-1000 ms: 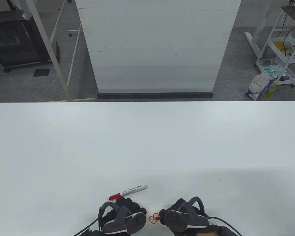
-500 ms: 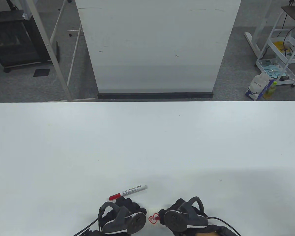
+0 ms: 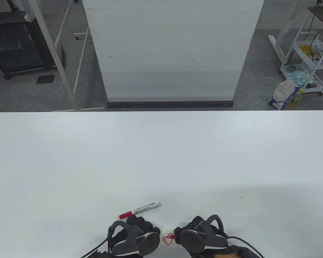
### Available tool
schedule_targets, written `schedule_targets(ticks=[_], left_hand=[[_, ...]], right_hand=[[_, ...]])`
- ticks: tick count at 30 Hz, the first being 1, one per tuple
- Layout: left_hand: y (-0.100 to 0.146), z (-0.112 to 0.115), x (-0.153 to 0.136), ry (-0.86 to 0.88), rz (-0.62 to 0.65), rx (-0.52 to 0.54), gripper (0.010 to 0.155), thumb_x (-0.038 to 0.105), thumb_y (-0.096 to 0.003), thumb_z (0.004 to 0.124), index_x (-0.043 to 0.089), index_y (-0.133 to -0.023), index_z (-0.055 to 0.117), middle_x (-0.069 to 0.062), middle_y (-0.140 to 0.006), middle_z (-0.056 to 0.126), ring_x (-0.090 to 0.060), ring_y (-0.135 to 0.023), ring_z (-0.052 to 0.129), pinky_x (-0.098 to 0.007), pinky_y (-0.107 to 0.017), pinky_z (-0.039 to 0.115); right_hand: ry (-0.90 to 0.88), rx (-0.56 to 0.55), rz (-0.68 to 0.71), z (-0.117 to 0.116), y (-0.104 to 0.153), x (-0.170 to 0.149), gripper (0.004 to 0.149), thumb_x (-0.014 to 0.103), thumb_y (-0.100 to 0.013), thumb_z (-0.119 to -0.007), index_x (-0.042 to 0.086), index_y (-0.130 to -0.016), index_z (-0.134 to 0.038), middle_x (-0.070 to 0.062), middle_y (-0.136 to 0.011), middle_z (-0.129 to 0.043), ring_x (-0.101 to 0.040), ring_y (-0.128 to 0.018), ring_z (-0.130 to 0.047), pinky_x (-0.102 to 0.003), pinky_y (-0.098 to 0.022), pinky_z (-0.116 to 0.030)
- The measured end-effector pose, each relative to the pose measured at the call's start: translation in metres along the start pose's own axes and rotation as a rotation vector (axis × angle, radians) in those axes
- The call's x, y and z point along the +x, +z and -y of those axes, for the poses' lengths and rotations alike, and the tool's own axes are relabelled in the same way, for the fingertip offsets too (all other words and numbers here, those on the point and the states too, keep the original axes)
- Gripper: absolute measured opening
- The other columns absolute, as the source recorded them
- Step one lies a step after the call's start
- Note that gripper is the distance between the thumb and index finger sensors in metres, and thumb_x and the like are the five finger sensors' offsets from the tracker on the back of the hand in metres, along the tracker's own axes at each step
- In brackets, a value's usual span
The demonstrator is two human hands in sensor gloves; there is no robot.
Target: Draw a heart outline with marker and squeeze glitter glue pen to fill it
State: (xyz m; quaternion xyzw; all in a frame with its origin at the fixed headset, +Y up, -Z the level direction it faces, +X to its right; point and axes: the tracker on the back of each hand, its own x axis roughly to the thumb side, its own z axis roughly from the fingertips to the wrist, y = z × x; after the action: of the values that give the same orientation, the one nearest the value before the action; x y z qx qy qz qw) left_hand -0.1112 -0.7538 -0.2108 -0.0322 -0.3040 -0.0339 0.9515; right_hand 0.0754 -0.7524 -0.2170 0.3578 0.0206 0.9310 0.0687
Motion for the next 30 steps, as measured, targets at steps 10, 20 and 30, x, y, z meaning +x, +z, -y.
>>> schedule_targets(ticks=[10, 20, 30], left_hand=[[0.0004, -0.0003, -0.0001, -0.001, -0.001, 0.000, 0.046, 0.048, -0.0431, 0.088, 0.028, -0.085, 0.088, 0.001, -0.076, 0.098, -0.029, -0.070, 0.094, -0.063, -0.066, 0.066], [0.0003, -0.0005, 0.0000, -0.001, 0.000, 0.000, 0.046, 0.048, -0.0432, 0.088, 0.028, -0.085, 0.088, 0.000, -0.076, 0.098, -0.029, -0.070, 0.094, -0.064, -0.066, 0.066], [0.0002, -0.0006, 0.0000, -0.002, 0.000, 0.000, 0.046, 0.048, -0.0431, 0.088, 0.028, -0.085, 0.088, 0.000, -0.076, 0.098, -0.029, -0.070, 0.094, -0.064, -0.066, 0.066]], right_hand=[[0.016, -0.023, -0.001, -0.0020, 0.0003, 0.0026, 0.042, 0.041, -0.036, -0.083, 0.017, -0.068, -0.097, 0.002, -0.019, -0.101, -0.015, -0.003, -0.094, -0.041, -0.045, -0.087], [-0.017, -0.001, 0.016, -0.0033, -0.0003, 0.0018, 0.042, 0.042, -0.036, -0.083, 0.017, -0.068, -0.097, 0.003, -0.019, -0.100, -0.015, -0.003, -0.094, -0.040, -0.045, -0.087], [-0.014, 0.009, 0.002, -0.0004, 0.0008, -0.0003, 0.042, 0.041, -0.036, -0.084, 0.016, -0.067, -0.098, 0.003, -0.018, -0.100, -0.015, -0.002, -0.094, -0.041, -0.044, -0.087]])
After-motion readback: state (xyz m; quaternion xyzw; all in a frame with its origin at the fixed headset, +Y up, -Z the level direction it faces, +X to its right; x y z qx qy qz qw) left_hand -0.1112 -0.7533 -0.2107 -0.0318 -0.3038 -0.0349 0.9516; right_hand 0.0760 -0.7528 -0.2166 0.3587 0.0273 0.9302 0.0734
